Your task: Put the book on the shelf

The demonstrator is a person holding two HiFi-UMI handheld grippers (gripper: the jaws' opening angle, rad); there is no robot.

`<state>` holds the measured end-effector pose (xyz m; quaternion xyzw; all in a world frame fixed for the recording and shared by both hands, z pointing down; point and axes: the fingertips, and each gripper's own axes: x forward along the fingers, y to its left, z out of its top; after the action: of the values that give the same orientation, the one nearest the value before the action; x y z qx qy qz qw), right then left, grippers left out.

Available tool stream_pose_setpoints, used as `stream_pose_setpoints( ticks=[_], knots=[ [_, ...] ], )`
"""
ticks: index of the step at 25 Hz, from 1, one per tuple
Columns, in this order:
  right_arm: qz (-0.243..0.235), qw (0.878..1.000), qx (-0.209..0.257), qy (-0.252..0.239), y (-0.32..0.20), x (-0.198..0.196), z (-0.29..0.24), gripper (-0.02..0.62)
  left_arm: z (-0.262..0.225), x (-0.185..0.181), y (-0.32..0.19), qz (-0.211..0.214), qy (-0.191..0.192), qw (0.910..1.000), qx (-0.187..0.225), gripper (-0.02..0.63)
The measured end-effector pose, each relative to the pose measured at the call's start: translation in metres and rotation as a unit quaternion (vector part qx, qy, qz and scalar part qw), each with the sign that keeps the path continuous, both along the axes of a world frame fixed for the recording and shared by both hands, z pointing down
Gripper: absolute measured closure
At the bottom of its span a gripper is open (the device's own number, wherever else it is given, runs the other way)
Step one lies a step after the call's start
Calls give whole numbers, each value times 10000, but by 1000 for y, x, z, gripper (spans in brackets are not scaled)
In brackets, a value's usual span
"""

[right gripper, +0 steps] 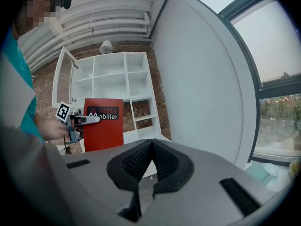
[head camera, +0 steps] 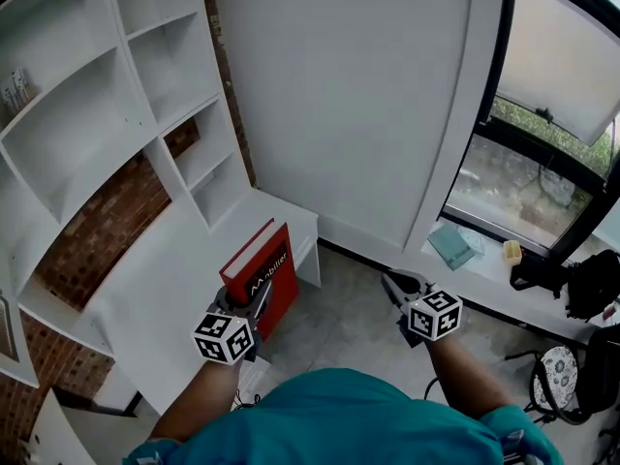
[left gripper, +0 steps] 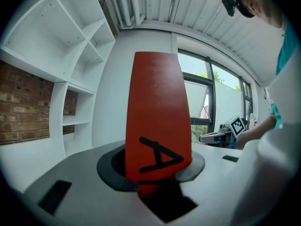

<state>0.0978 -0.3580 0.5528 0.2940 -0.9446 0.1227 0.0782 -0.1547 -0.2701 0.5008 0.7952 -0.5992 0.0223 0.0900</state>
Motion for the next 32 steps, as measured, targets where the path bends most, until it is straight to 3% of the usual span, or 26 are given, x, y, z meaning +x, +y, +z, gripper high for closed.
stream_pose_setpoints(
  ticks=[4,7,13,17,21,25,32],
  knots=[
    [275,9995,-53,-129,-6,-10,-6,574,-5,-19,-7,136,-99,9998,-71,439],
    [240,9996,66,-137,-20,-26,-25,574,-21,-40,-15,14,-150,9999,17,439],
    [-260,9983,449,-247,-51,-89,-86,574,-68,-94,-8,-585,-291,9976,209,439],
    [-784,9937,726,-344,-65,-152,-138,574,-112,-143,13,-1188,-496,9910,361,439],
    [-1431,9825,1124,-411,-66,-234,-196,574,-167,-200,48,-1901,-726,9773,584,439],
    [-2004,9666,1510,-522,-53,-318,-256,574,-230,-250,92,-2589,-1035,9567,832,439],
    [-2821,9358,1985,-731,6,-438,-350,574,-336,-309,159,-3432,-1560,9203,1041,439]
  ],
)
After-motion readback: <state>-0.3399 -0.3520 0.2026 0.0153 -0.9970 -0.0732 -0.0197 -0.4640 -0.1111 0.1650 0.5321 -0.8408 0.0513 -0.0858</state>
